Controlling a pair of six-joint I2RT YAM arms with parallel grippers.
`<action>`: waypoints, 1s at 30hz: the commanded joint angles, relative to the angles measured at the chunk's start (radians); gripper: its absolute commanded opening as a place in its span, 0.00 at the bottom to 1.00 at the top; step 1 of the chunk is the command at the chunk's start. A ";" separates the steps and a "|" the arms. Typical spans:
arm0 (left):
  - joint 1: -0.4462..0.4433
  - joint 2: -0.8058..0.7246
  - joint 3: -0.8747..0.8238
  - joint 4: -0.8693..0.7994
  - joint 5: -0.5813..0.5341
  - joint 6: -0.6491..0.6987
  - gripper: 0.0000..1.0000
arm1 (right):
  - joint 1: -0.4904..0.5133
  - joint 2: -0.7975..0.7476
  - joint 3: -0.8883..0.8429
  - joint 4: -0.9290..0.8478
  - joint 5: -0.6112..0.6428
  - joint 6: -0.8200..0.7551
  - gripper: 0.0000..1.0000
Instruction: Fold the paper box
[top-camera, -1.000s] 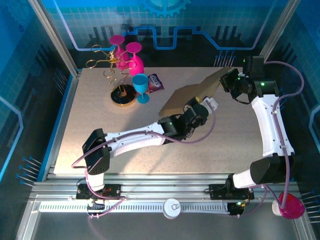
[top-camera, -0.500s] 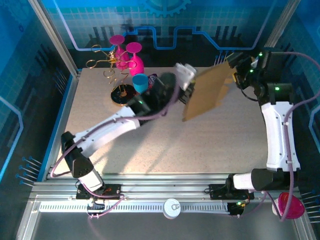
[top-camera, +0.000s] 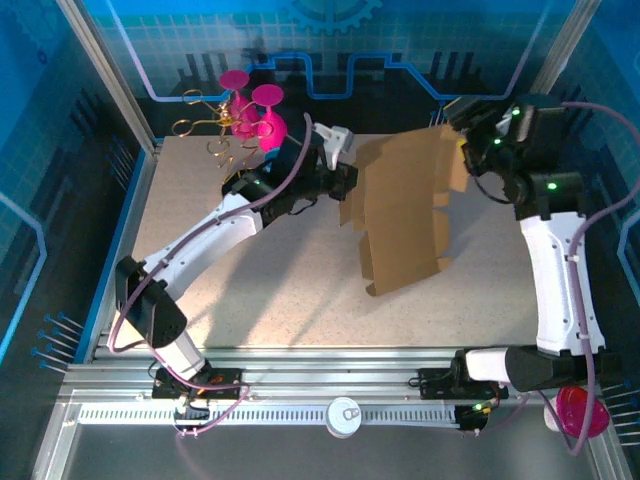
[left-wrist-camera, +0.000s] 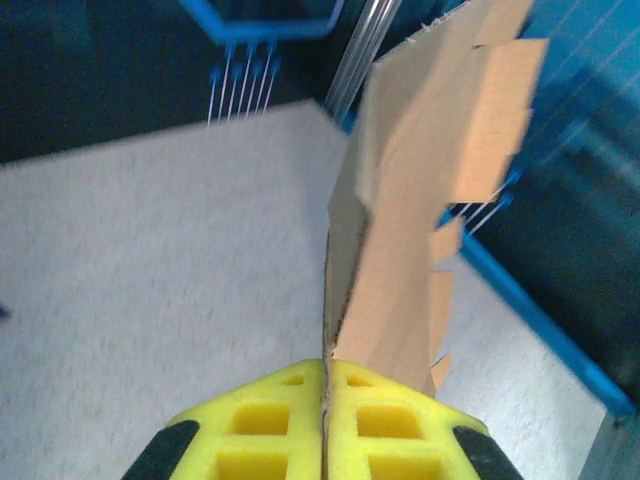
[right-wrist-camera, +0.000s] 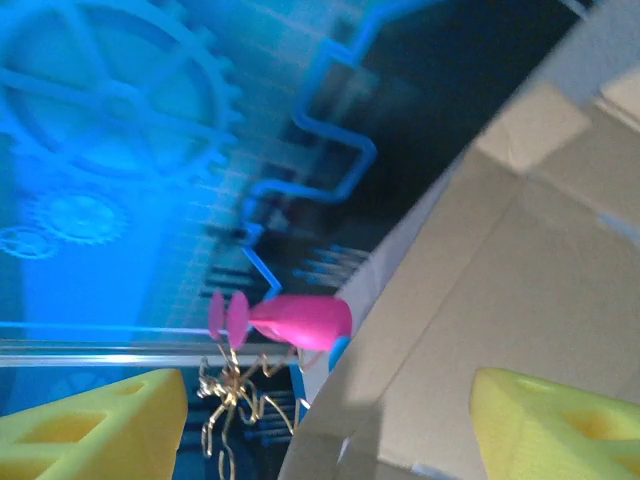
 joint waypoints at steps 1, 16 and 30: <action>-0.006 -0.020 -0.074 0.067 -0.038 0.047 0.00 | 0.053 -0.027 -0.110 0.004 0.016 0.123 0.75; -0.060 -0.124 -0.278 0.201 -0.116 0.234 0.00 | 0.177 0.151 -0.137 0.022 0.048 0.320 0.73; -0.069 -0.144 -0.302 0.190 -0.113 0.283 0.00 | 0.121 0.223 -0.215 0.173 -0.090 0.350 0.55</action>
